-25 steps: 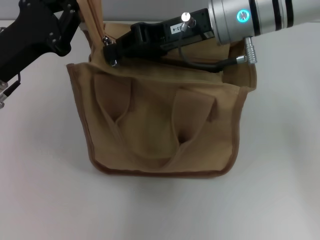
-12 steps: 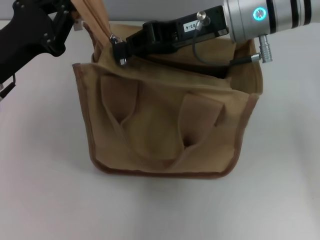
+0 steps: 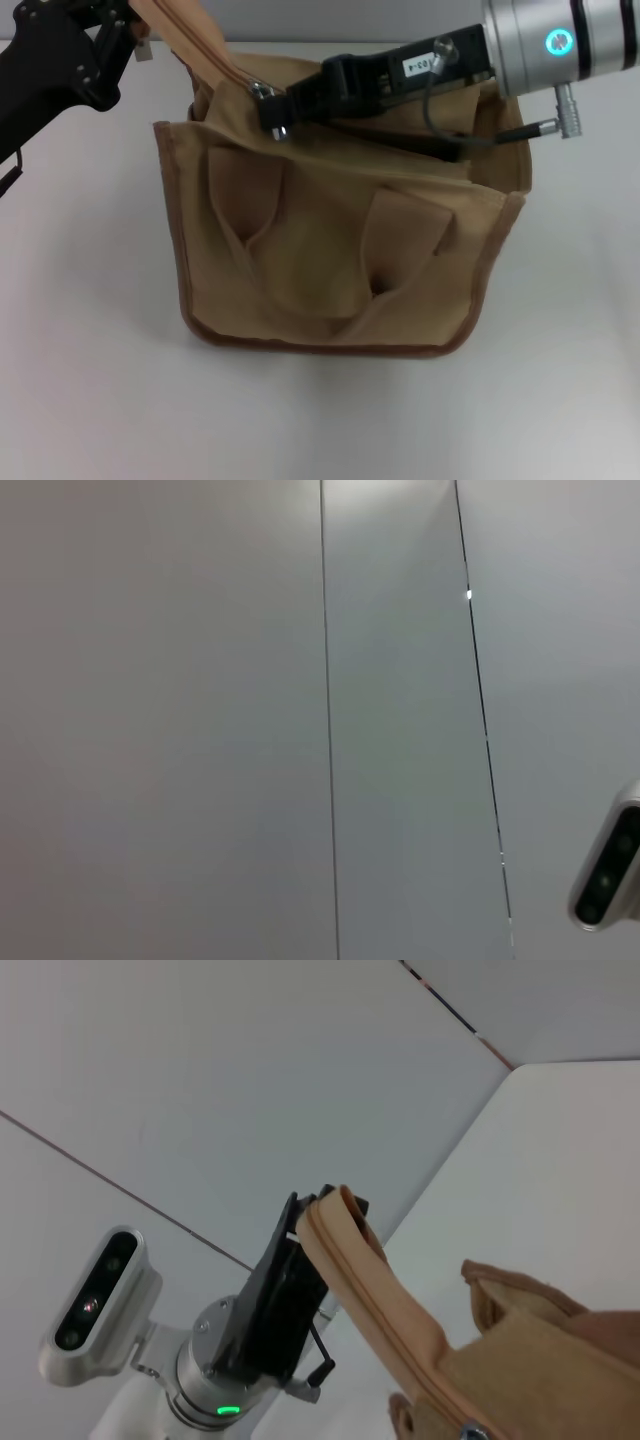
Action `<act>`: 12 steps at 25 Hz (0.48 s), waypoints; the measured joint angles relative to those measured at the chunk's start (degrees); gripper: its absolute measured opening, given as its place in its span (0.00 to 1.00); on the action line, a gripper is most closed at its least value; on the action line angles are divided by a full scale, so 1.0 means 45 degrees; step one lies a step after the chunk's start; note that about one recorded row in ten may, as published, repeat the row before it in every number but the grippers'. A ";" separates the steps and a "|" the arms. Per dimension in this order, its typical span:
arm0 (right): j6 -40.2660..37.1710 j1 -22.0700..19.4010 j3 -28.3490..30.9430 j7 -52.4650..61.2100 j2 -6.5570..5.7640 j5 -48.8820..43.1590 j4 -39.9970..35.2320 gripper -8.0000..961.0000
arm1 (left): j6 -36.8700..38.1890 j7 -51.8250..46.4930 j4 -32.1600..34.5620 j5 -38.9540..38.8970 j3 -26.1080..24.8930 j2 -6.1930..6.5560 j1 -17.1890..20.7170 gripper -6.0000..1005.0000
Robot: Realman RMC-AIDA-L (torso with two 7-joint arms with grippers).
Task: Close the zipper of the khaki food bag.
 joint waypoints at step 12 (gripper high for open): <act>-0.1307 -0.0744 0.1048 -0.0758 -0.0405 0.0057 -0.0037 0.03 | -0.0364 -0.0008 -0.0114 -0.0355 -0.0002 0.0027 0.0257 0.03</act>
